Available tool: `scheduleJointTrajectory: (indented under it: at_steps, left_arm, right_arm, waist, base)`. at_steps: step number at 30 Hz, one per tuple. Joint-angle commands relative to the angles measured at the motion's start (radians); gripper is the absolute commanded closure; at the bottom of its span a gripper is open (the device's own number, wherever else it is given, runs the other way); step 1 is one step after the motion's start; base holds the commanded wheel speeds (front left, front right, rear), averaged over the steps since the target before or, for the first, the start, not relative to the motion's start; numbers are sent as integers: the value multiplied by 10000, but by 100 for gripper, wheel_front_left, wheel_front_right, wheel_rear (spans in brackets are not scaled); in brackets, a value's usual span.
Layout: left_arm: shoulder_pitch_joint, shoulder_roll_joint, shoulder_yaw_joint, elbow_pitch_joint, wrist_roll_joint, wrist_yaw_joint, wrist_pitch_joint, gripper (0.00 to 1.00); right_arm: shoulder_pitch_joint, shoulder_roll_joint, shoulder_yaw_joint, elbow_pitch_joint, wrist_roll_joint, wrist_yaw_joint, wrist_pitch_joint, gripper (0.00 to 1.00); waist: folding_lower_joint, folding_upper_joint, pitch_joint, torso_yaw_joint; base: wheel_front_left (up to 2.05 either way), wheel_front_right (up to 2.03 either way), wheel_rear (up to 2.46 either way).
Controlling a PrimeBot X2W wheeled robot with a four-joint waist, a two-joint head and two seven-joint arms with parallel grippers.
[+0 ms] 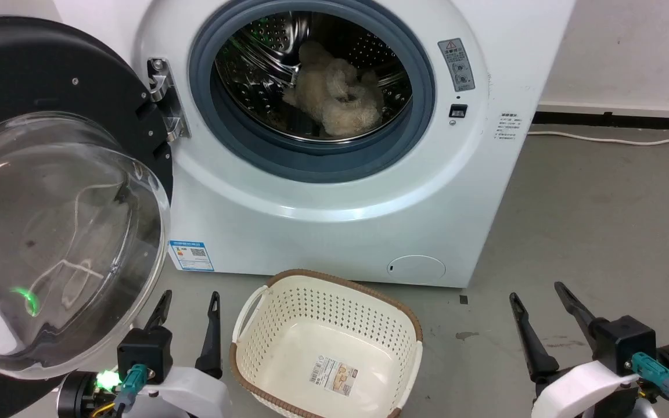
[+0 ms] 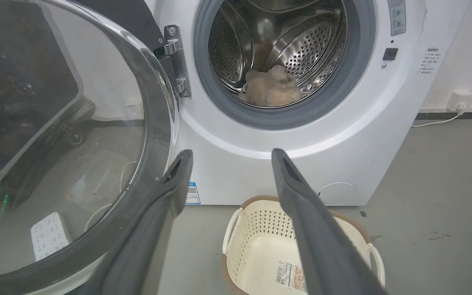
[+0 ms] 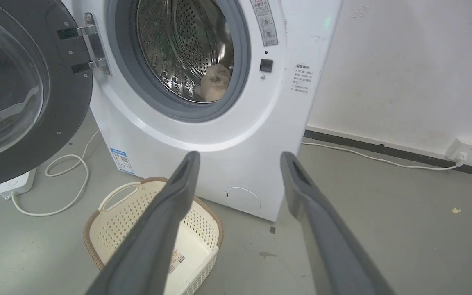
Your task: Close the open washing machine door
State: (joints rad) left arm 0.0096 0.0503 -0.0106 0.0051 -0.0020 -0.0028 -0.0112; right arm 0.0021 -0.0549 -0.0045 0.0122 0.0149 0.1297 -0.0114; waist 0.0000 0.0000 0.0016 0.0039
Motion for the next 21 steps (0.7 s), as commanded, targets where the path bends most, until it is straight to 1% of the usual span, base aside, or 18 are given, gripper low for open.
scheduleJointTrajectory:
  at_steps: [1,4,12,18,20,21]
  left_arm:
    - [-14,0,-28,-18,-58,21,-118,0]
    - [-4,0,-57,-24,-77,26,-181,0]
    - [20,0,-182,-18,-128,-1,-390,0]
    - [66,0,-244,-4,-138,-43,-515,0]
    - [103,0,-228,-41,-152,-26,-557,0]
    - [161,0,-214,-120,-174,18,-619,0]
  right_arm:
    - [45,-10,-41,49,94,1,-117,0]
    - [63,-19,-54,75,99,1,-180,0]
    - [170,-16,-66,86,192,2,-389,0]
    - [221,-6,-29,129,230,2,-514,0]
    - [192,-3,42,145,239,2,-556,0]
    - [114,-7,134,200,246,3,-619,0]
  waist:
    - [0,0,-3,34]
    - [0,0,-15,105]
    - [0,0,-82,620]
    - [0,0,-137,1118]
    - [0,0,-110,1231]
    - [0,0,-64,1391]
  base:
    - [0,0,0]
    - [0,0,0]
    - [0,0,0]
    - [0,0,0]
    - [0,0,0]
    - [0,0,0]
